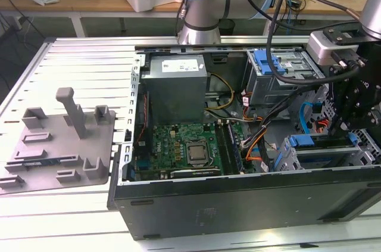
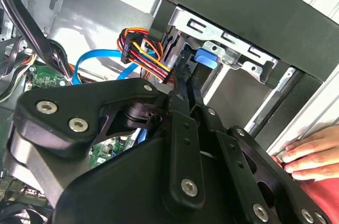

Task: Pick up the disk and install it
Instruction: 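Insert the first disk wire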

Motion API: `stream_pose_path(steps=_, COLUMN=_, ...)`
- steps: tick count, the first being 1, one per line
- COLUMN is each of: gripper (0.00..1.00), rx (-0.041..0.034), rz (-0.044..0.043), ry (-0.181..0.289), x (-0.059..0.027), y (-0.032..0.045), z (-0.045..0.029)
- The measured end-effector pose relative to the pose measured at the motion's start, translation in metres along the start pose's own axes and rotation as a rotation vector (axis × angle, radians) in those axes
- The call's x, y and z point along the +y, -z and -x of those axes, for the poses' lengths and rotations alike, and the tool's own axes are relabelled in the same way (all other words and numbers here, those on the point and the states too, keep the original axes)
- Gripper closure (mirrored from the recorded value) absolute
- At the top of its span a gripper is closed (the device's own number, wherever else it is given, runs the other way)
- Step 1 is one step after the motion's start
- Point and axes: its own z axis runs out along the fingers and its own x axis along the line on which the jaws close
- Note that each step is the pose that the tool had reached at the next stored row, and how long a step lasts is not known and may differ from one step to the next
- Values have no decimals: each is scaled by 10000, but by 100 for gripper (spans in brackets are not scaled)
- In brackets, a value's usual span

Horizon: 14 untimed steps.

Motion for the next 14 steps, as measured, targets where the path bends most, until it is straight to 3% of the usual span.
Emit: stream_pose_path(steps=14, gripper=83, rx=1, rz=0, ry=3, x=-1, y=-46, z=3)
